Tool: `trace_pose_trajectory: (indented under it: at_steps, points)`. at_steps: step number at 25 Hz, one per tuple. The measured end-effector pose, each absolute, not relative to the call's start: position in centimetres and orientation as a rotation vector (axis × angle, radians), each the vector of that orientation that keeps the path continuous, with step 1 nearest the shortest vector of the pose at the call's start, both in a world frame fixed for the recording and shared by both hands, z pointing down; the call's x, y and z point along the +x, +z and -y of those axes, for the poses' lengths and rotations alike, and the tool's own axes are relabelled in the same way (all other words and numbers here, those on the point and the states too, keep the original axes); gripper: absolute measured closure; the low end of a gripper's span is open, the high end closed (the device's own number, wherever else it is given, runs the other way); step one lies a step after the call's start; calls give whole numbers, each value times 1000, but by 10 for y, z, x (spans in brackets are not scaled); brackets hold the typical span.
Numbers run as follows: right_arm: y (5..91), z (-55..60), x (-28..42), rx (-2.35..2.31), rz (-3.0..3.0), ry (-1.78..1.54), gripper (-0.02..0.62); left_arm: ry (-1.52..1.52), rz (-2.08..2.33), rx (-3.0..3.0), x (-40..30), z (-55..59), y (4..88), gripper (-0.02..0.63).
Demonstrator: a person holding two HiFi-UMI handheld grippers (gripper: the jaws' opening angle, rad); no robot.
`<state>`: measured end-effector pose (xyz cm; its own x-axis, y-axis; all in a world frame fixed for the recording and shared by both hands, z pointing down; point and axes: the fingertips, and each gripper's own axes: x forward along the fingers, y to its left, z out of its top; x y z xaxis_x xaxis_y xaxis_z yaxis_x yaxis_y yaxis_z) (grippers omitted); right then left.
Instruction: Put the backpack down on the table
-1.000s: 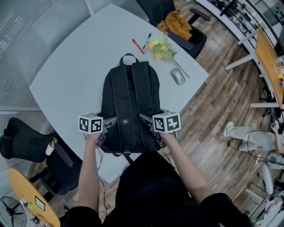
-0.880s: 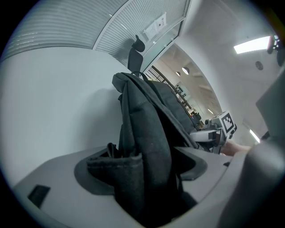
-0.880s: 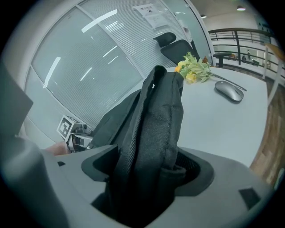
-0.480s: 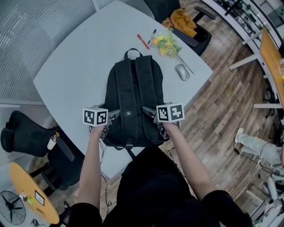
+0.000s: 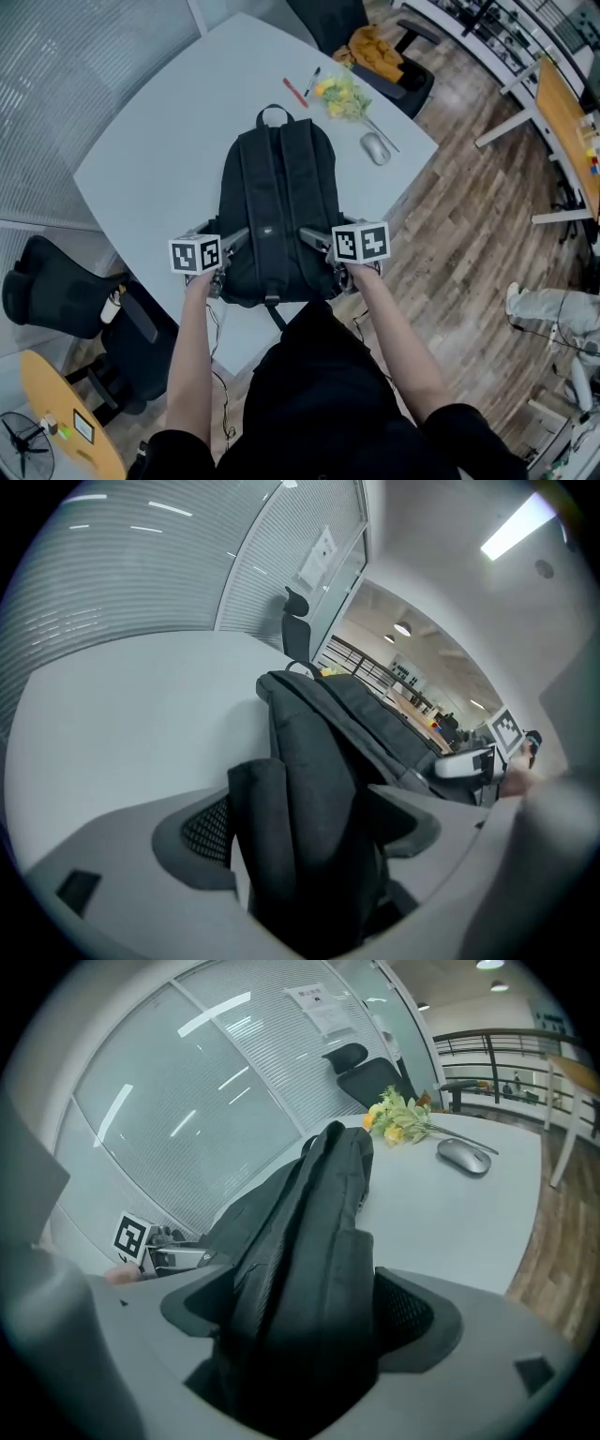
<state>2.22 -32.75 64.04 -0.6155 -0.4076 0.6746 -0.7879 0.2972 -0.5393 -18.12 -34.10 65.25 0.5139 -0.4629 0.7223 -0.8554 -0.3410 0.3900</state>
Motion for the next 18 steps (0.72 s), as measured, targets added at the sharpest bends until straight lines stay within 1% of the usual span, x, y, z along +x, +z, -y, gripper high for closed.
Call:
trace_pose_trajectory:
  at_steps: [5,12,18]
  points:
    - [622,311,32,1141,2183,1149,132,542,1086,1969,-193,308,640,187]
    - [592,283,40,1217,2218,1088,137,360,1172,2020,-206,270,595,190]
    - [573,240,42,1253,2233,990,158,241,1165,2130,-190,235,552,219]
